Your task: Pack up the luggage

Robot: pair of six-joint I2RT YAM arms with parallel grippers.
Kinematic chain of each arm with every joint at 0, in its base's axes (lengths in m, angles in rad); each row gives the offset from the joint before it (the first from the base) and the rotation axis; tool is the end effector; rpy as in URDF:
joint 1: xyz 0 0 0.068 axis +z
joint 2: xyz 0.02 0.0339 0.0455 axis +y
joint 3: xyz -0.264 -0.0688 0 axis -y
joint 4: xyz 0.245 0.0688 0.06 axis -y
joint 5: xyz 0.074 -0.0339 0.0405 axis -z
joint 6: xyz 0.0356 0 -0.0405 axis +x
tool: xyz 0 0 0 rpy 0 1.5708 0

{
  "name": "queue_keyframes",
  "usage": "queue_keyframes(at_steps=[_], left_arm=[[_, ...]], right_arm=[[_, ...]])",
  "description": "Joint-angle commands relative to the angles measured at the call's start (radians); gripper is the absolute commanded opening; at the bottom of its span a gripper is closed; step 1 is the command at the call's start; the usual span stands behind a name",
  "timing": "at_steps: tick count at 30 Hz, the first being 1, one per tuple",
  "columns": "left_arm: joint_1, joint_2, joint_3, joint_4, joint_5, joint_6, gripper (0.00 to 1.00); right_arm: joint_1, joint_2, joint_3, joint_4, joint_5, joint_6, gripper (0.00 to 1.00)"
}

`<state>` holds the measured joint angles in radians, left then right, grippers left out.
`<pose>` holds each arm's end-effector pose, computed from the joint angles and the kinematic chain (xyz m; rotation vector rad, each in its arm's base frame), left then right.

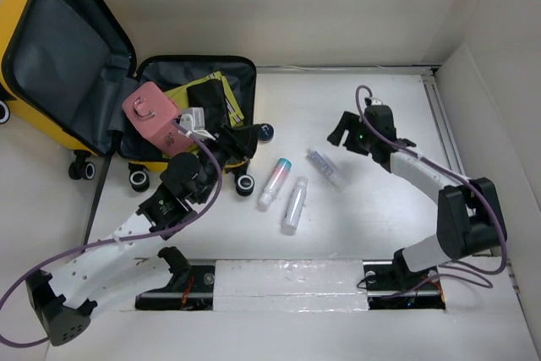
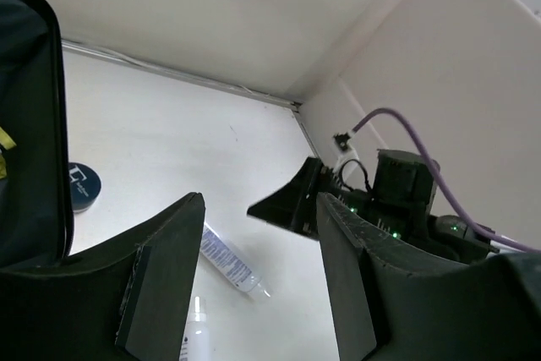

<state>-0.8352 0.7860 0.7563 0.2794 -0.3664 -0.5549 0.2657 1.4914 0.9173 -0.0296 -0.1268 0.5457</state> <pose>0.1329 -0.1279 0.3795 -0.1312 1.3928 -0.9280 0.3147 0.0903 0.2319 0.2377 2.2194 0.5925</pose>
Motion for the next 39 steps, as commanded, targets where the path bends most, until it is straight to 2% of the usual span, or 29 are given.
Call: queue_keyframes(at_steps=[1, 6, 11, 19, 21, 23, 26, 29, 32, 36, 39], left_arm=[[0.004, 0.013, -0.021, 0.082, 0.052, 0.0, 0.51], [0.004, 0.013, -0.066, 0.101, 0.095, -0.011, 0.51], [0.004, 0.013, -0.104, 0.101, 0.095, -0.02, 0.51], [0.004, 0.013, -0.104, 0.067, 0.061, -0.011, 0.51], [0.004, 0.013, -0.104, 0.067, 0.05, 0.002, 0.51], [0.004, 0.025, -0.077, 0.067, 0.05, 0.03, 0.51], [0.004, 0.045, -0.026, 0.067, 0.04, 0.053, 0.51], [0.004, 0.045, -0.011, 0.076, 0.04, 0.053, 0.51], [0.004, 0.045, -0.002, 0.101, 0.04, 0.053, 0.51], [0.004, 0.035, -0.002, 0.11, 0.04, 0.053, 0.51], [0.004, 0.009, 0.008, 0.11, 0.03, 0.053, 0.51]], right_arm=[[0.039, -0.051, -0.06, -0.101, 0.058, -0.101, 0.79], [0.133, -0.028, -0.046, -0.229, 0.114, -0.159, 0.82], [0.181, -0.006, -0.081, -0.205, 0.124, -0.168, 0.82], [0.181, 0.173, 0.003, -0.175, 0.135, -0.178, 0.78], [0.171, 0.202, 0.037, -0.174, 0.124, -0.178, 0.73], [0.162, 0.243, 0.06, -0.174, 0.112, -0.188, 0.52], [0.162, 0.233, 0.087, -0.174, 0.112, -0.197, 0.26], [0.153, 0.16, 0.116, -0.197, 0.112, -0.197, 0.22], [0.144, 0.077, 0.185, -0.23, 0.095, -0.207, 0.22], [0.184, 0.066, 0.299, -0.193, -0.074, -0.181, 0.22], [0.257, 0.121, 0.415, -0.099, -0.167, -0.149, 0.22]])
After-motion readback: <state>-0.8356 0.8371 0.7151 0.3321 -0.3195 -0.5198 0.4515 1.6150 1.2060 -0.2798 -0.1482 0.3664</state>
